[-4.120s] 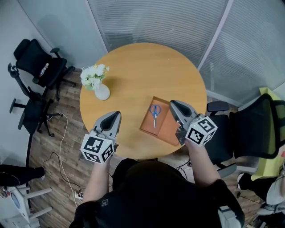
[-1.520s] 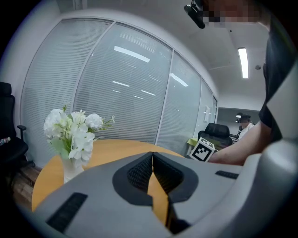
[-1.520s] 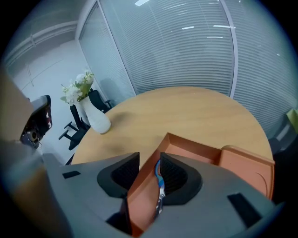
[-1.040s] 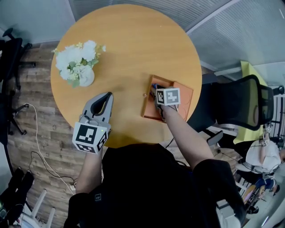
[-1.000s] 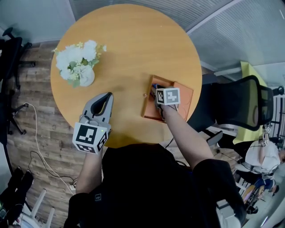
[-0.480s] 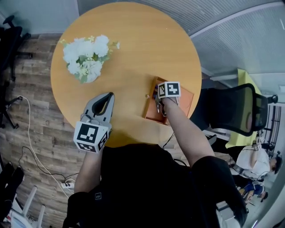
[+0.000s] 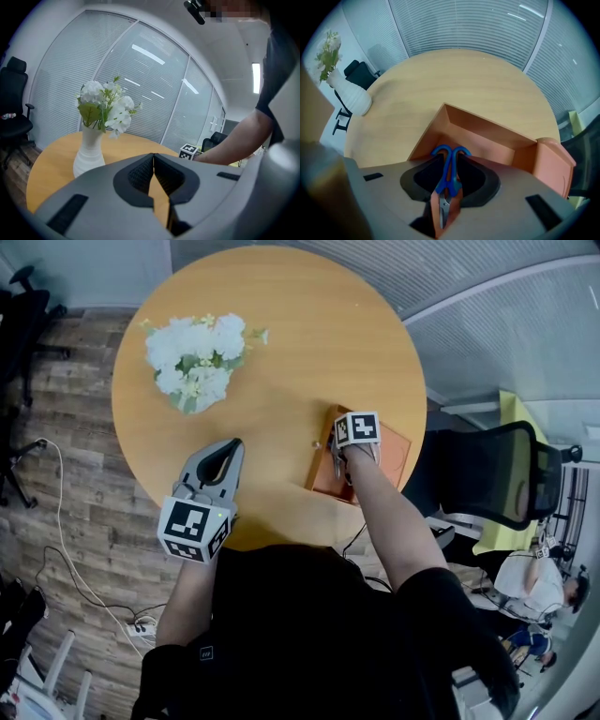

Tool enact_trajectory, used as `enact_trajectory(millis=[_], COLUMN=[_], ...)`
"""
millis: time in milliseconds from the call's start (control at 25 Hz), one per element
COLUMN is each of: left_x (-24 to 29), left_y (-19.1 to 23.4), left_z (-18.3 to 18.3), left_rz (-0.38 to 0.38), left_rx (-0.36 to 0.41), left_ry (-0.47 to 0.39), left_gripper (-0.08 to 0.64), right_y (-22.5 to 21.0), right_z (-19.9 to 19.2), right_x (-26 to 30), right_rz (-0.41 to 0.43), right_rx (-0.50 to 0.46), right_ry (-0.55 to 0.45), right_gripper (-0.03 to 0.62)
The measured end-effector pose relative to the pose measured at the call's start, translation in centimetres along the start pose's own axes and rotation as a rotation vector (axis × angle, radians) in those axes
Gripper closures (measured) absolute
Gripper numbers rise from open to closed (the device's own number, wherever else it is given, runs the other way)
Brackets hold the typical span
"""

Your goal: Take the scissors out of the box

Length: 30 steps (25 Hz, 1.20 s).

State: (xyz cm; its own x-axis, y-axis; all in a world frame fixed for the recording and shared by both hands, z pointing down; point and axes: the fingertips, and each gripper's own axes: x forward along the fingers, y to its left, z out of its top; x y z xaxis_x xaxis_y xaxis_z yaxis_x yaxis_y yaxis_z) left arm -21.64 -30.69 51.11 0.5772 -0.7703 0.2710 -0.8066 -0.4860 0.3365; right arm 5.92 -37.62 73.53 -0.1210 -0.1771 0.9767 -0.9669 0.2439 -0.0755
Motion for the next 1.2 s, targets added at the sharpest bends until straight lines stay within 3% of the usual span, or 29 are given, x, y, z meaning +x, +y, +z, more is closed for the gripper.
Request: enact_trajectory(millis=[200, 360, 1000, 1200], left_x=[-0.2, -0.4, -0.7, -0.7], left_y=[-0.1, -0.9, -7.6, -9.7], left_z=[0.1, 0.8, 3.6, 5.0], left_rz=[-0.015, -0.037, -0.181, -0.167], left_rx=[0.016, 0.042, 0.165, 0.197], left_ry=[0.007, 0.010, -0.023, -0.050], left_gripper=[0.546, 0.546, 0.546, 0.546], right_y=[0.2, 0.4, 0.8, 0.4], right_z=[0.0, -0.1, 2.0, 2.5], right_x=[-0.1, -0.9, -9.7, -13.0], right_rz=[-0.013, 0.017, 0.097, 0.154], right_rx=[-0.017, 0.023, 0.087, 0.083], right_ry=[-0.030, -0.074, -0.379, -0.495], right_gripper=[0.499, 0.502, 0.505, 0.505])
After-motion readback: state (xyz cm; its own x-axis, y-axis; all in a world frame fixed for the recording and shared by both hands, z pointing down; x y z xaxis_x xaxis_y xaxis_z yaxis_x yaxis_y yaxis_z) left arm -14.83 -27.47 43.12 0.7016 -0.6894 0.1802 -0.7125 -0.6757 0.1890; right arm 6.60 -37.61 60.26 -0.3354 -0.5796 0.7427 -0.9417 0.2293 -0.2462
